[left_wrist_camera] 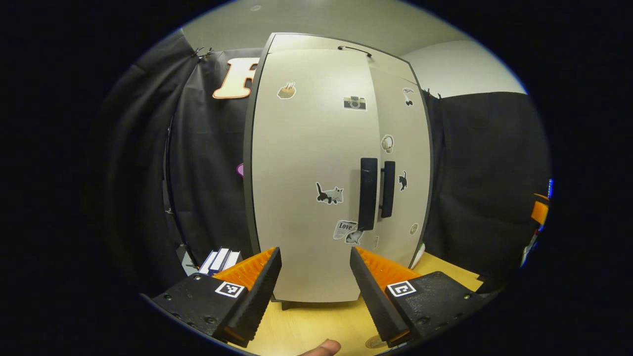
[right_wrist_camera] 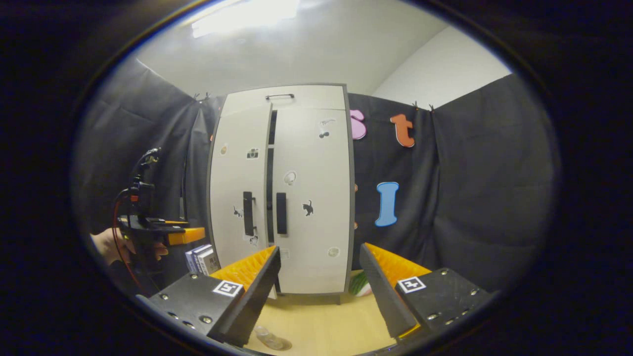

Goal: Grasp the bottle in the cabinet with the left hand and place it on the coaster, then close the right door with the right hand and the left door with the left hand.

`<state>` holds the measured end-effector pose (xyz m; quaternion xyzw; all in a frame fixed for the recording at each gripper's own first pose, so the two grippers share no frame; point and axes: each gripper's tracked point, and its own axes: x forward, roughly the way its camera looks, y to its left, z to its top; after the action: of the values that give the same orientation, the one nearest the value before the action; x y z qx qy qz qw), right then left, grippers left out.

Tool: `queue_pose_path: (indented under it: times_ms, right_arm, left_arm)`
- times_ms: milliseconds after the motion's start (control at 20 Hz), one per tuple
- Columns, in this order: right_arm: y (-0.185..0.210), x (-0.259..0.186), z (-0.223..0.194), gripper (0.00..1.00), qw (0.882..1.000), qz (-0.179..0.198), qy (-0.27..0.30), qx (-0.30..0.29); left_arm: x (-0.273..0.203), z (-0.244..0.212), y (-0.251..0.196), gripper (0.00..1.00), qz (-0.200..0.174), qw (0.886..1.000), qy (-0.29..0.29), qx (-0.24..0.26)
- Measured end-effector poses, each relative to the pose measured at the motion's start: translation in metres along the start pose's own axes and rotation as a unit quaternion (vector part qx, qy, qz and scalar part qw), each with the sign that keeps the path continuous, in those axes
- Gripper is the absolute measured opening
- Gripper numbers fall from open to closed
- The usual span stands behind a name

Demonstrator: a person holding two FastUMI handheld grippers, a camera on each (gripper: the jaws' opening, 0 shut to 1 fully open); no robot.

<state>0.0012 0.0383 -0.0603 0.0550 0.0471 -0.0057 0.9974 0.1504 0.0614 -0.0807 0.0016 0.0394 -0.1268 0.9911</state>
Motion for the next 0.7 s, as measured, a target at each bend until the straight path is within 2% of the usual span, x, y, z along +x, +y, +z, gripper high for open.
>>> queue_pose_path:
  times_ms: [50, 100, 150, 400, 450, 500, 550, 600, 650, 700]
  right_arm:
    - [0.000, 0.000, 0.003, 0.94, 1.000, 0.001, -0.005, -0.001]
    - [-0.001, 0.001, 0.005, 0.98, 1.000, 0.002, -0.007, 0.002]
    - [-0.003, 0.000, 0.004, 0.94, 1.000, 0.002, -0.007, 0.004]
    - [-0.014, 0.001, 0.002, 0.94, 1.000, -0.003, -0.002, 0.003]
    - [-0.016, 0.002, 0.001, 0.98, 1.000, -0.002, 0.000, 0.003]
    - [-0.018, 0.002, 0.000, 0.94, 1.000, -0.004, 0.003, 0.004]
    - [-0.021, 0.004, 0.001, 0.98, 1.000, -0.007, 0.004, 0.004]
    - [-0.022, 0.005, 0.003, 0.94, 1.000, -0.007, 0.002, 0.004]
    - [-0.023, 0.006, 0.005, 0.94, 1.000, -0.005, -0.001, 0.005]
    - [-0.024, 0.007, 0.008, 0.98, 1.000, -0.004, -0.005, 0.006]
  left_arm:
    - [0.002, 0.001, -0.003, 0.89, -0.002, 1.000, 0.001, -0.002]
    - [0.002, 0.001, -0.004, 0.89, -0.003, 1.000, 0.005, -0.001]
    - [0.003, 0.003, -0.007, 0.90, -0.003, 1.000, 0.005, 0.000]
    - [0.004, 0.011, -0.025, 0.89, -0.014, 1.000, -0.011, 0.007]
    - [0.004, 0.013, -0.027, 0.89, -0.014, 1.000, -0.015, 0.006]
    - [0.004, 0.016, -0.032, 0.89, -0.020, 1.000, -0.018, 0.002]
    - [0.004, 0.018, -0.039, 0.89, -0.029, 0.999, -0.019, -0.007]
    - [0.004, 0.021, -0.042, 0.90, -0.032, 0.999, -0.020, -0.015]
    - [0.004, 0.024, -0.042, 0.89, -0.033, 0.999, -0.018, -0.017]
    - [0.005, 0.026, -0.043, 0.90, -0.035, 0.999, -0.020, -0.018]
